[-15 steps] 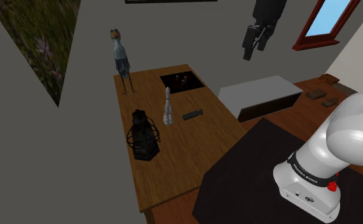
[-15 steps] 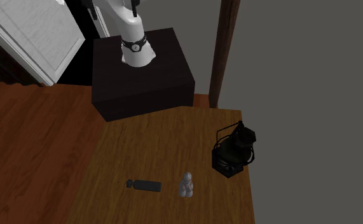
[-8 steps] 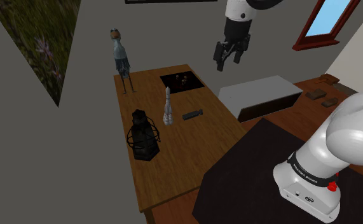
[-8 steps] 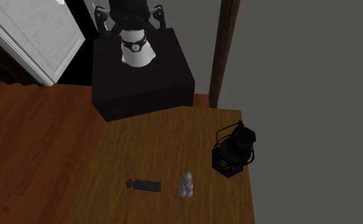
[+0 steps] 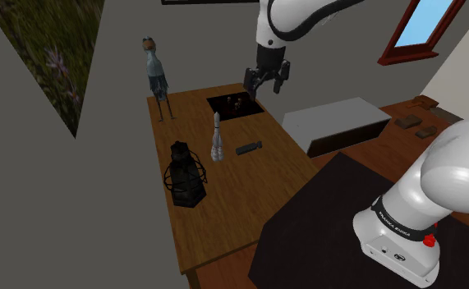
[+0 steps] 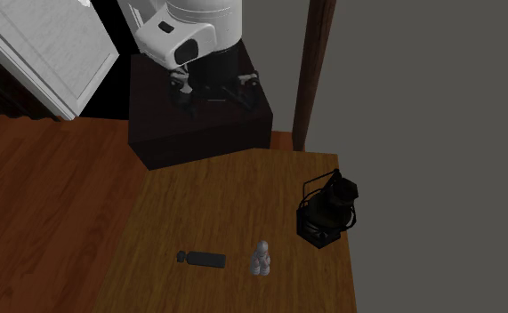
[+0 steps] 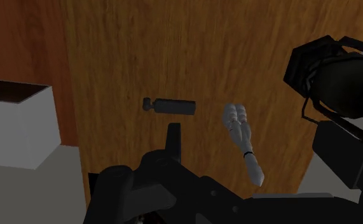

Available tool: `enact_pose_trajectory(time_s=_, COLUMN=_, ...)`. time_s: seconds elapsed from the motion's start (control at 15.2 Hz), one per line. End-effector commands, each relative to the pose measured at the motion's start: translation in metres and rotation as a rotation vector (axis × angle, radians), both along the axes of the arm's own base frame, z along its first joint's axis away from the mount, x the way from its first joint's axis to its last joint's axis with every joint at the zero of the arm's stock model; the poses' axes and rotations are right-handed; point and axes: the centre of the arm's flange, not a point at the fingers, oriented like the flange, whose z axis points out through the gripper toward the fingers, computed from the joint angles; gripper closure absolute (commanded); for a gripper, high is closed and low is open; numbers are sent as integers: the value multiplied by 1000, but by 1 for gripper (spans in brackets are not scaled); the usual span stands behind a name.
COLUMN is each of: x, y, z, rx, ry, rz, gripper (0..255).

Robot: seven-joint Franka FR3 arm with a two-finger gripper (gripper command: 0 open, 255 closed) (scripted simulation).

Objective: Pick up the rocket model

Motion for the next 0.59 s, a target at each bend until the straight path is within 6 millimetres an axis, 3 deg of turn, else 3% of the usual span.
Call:
enact_pose_trajectory(time_s=0.0, x=20, y=6, z=-19, rx=6, ry=-5, rz=-37, gripper=0)
enact_pose_trajectory(time_s=0.53, x=103, y=21, z=-80, rx=27, ry=-22, rz=-174, gripper=0)
